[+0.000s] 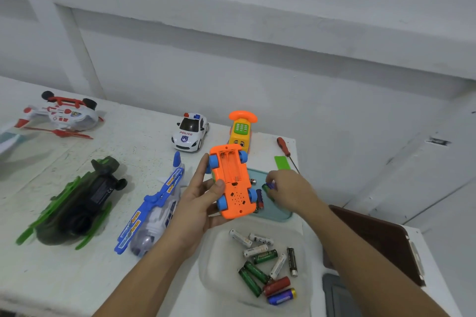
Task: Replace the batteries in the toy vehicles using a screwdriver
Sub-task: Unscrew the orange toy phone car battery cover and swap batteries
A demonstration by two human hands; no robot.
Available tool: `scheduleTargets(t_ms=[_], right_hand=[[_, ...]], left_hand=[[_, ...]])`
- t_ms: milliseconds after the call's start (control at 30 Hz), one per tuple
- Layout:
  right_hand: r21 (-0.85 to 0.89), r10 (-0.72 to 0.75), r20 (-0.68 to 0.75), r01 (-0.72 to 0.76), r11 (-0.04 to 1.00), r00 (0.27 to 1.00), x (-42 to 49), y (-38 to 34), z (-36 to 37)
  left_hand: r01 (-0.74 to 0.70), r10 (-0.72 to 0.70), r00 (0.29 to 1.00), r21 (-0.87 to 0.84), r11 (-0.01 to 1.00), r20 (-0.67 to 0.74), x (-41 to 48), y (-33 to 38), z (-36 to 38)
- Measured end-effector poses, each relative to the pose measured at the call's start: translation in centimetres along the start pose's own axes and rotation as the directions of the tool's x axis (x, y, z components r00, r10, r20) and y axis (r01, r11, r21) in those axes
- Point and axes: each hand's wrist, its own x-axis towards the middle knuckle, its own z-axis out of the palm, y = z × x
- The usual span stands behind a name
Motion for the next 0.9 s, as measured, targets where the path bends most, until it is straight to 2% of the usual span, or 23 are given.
scheduleTargets(t_ms=[100,233,300,367,400,467,500,533,567,733,900], right_hand=[[-0.115,0.014,-0.049,-0.02,0.993,0.999,-0.4,-0.9,1.0],[-0.173,0.043,-0.049,-0.051,0.984,0.998,-0.7,-1.4,1.4],[-0.111,0.062,-0.035,-0.065,0.992,0.997,-1.0,-1.4,1.2],[0.141,0.118,-0.03,-0.113,0.984,0.993,-1.8,-1.3,-0.1],[0.347,0.169,-0.026,-0.149,0.926,0.985,-2.4,-1.3,-0.9],[0.752,0.228,-0.001,-0.15,0.642,0.974,-4.1,-2.0,-2.8],[0.86,0.221,-0.017,-0.099,0.5,0.975,-5.1,-2.7,-3.7],[0.903,0.201,-0.054,-0.038,0.429,0.978,-6.1,-3.5,-4.5],[0.91,0.177,-0.103,0.021,0.414,0.979,-6.9,-4.4,-5.0],[0.754,0.124,-0.306,0.161,0.637,0.944,-9.3,-8.3,-4.4],[0.641,0.109,-0.467,0.251,0.725,0.877,-9.6,-10.3,-3.5]], left_hand=[[0.001,-0.001,1.0,-0.007,1.0,0.007,-0.3,0.1,0.1],[-0.001,0.001,1.0,0.0,1.0,0.004,-0.7,0.1,0.1],[-0.005,0.005,1.0,0.008,1.0,0.007,-1.0,0.2,0.0],[-0.014,0.014,1.0,0.014,1.0,0.016,-1.2,0.2,-0.1],[-0.018,0.018,1.0,0.014,1.0,0.021,-1.3,0.2,-0.2],[-0.015,0.015,1.0,0.005,1.0,0.019,-1.5,0.2,-0.3],[-0.012,0.012,1.0,0.002,1.0,0.018,-1.6,0.2,-0.4],[-0.01,0.01,1.0,0.002,1.0,0.023,-1.6,0.1,-0.4],[-0.011,0.011,0.999,0.004,1.0,0.031,-1.6,0.1,-0.5],[-0.016,0.016,0.999,-0.004,1.0,0.046,-1.9,0.5,-0.2],[-0.033,0.034,0.998,-0.009,0.999,0.06,-2.3,1.2,-0.1]])
